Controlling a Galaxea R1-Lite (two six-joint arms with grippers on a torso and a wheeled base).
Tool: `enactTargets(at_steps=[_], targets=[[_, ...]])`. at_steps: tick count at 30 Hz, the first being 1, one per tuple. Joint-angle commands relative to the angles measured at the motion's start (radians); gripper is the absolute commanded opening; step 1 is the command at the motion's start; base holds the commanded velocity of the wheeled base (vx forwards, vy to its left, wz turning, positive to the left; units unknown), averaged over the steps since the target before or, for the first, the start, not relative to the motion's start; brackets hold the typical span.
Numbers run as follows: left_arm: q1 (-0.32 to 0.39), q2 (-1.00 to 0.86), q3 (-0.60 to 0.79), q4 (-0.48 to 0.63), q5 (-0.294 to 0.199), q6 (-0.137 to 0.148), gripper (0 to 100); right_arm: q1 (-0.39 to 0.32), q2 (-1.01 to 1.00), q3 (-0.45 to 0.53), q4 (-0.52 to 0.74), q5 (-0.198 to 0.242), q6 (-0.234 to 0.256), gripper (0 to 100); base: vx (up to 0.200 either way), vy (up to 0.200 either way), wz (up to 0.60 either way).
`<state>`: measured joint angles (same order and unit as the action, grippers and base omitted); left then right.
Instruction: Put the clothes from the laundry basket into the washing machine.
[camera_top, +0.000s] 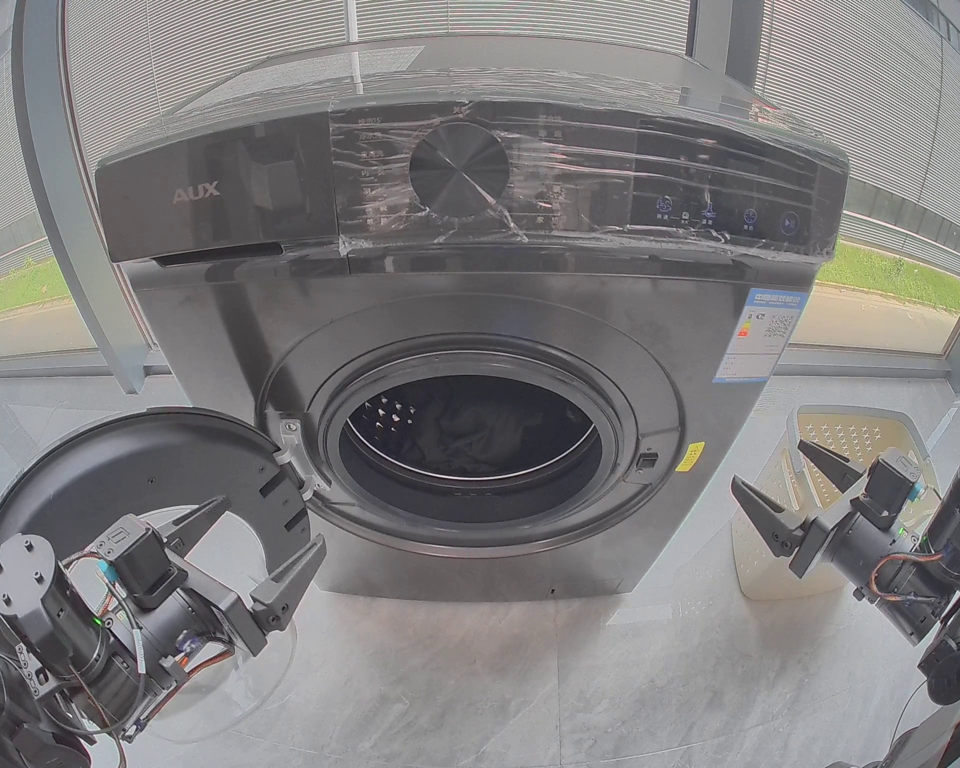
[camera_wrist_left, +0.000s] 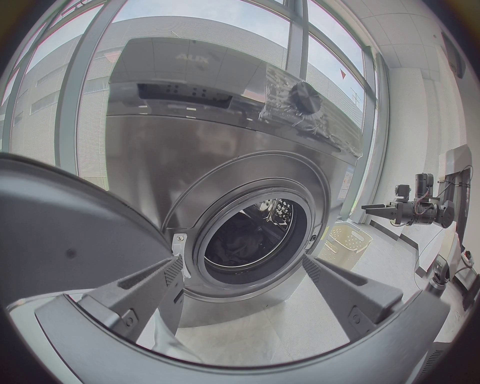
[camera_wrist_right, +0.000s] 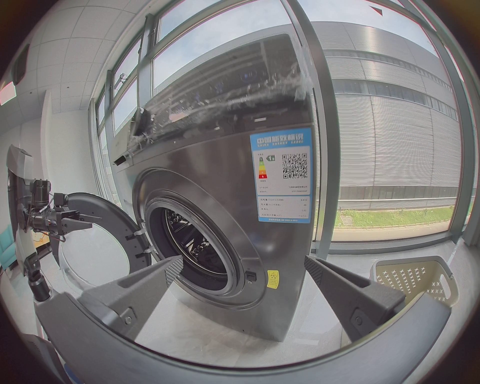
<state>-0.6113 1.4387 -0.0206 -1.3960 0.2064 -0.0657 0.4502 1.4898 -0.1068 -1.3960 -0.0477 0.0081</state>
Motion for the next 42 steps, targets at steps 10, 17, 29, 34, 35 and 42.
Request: enactTargets(at_steps=[10, 17, 29, 34, 35, 42], targets=[[0.002, -0.256, 0.021, 0.097, 0.004, 0.060, 100, -0.007, -0.169, 0.107, 0.045, -0.011, 0.003, 100, -0.200, 0.000, 0.00], [0.002, -0.492, 0.021, 0.353, 0.002, 0.064, 100, -0.065, -0.327, 0.107, 0.210, -0.012, 0.000, 100, -0.200, 0.000, 0.00], [0.217, -1.052, 0.021, 1.005, -0.013, 0.083, 100, -0.237, -1.062, 0.105, 0.960, -0.015, -0.034, 100, 0.000, 0.000, 0.00], [0.334, -1.282, 0.021, 1.209, -0.102, 0.076, 100, -0.306, -1.257, 0.105, 1.026, -0.015, -0.033, 100, 0.000, 0.000, 0.00], [0.363, -1.299, 0.021, 1.233, -0.120, 0.081, 100, -0.315, -1.287, 0.105, 1.040, -0.015, -0.031, 100, 0.000, 0.000, 0.00], [0.430, -1.348, 0.021, 1.305, -0.137, 0.109, 100, -0.334, -1.402, 0.107, 1.177, -0.038, 0.010, 100, 0.000, 0.000, 0.00]])
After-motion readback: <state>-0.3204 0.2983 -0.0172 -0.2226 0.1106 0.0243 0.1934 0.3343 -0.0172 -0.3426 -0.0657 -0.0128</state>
